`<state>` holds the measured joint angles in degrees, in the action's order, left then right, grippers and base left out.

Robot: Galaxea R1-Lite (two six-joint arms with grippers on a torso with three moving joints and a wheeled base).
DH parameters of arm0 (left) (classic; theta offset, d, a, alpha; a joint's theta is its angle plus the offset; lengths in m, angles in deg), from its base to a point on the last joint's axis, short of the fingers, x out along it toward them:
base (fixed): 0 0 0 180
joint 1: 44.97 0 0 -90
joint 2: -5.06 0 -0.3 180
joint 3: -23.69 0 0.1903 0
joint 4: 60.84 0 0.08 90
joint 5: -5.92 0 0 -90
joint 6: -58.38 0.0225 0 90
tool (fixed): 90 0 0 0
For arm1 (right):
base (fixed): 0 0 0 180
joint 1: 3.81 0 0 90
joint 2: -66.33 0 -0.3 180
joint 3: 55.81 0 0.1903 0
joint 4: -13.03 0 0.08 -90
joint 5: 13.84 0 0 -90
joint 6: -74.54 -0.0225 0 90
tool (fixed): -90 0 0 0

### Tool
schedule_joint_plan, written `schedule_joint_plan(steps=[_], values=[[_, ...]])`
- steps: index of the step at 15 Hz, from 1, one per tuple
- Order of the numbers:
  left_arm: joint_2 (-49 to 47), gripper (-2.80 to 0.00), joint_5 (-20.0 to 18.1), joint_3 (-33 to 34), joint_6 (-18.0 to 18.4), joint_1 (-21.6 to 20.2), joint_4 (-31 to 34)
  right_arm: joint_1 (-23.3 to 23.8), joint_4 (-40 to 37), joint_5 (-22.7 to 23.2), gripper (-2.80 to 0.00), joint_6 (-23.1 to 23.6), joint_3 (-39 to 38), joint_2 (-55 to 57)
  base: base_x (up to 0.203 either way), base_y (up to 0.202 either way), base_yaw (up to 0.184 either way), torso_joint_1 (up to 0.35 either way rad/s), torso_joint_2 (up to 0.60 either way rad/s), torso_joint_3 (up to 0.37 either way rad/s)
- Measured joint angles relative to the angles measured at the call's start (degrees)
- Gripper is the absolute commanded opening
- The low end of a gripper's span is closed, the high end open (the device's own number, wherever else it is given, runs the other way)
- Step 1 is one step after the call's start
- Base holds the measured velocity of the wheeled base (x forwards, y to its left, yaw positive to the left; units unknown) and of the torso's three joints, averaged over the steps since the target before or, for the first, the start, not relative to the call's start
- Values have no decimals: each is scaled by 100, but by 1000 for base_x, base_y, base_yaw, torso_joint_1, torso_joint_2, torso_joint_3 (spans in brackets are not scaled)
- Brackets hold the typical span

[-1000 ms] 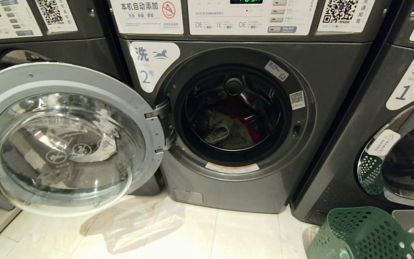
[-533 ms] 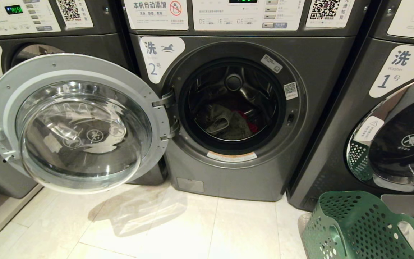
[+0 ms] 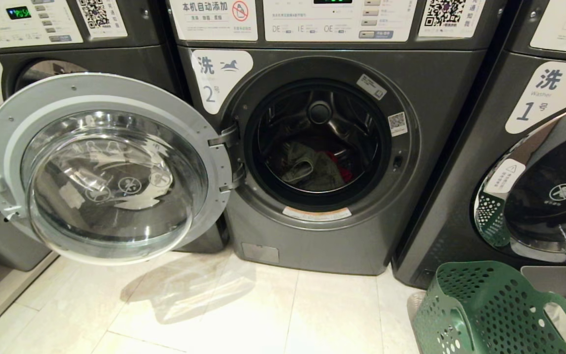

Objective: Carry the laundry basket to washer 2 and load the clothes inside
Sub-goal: Close the washing machine door with the left hand

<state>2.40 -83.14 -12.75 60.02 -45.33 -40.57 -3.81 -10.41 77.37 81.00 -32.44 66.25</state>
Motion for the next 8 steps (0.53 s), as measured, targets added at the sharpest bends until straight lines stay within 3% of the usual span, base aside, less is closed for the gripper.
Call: schedule_joint_plan(steps=[3,6,8], values=[[-1315,-280,196,-1811,90,-22,305,0,2,1,-280,-11,0,0,0,0,0,0,0,0],[-3392,-280,642,-3703,24,-66,408,2,10,5,-280,-88,2,0,0,0,0,0,0,0],[-4813,-280,837,-4776,-59,-306,381,0,12,2,-280,-101,5,0,0,0,0,0,0,0]])
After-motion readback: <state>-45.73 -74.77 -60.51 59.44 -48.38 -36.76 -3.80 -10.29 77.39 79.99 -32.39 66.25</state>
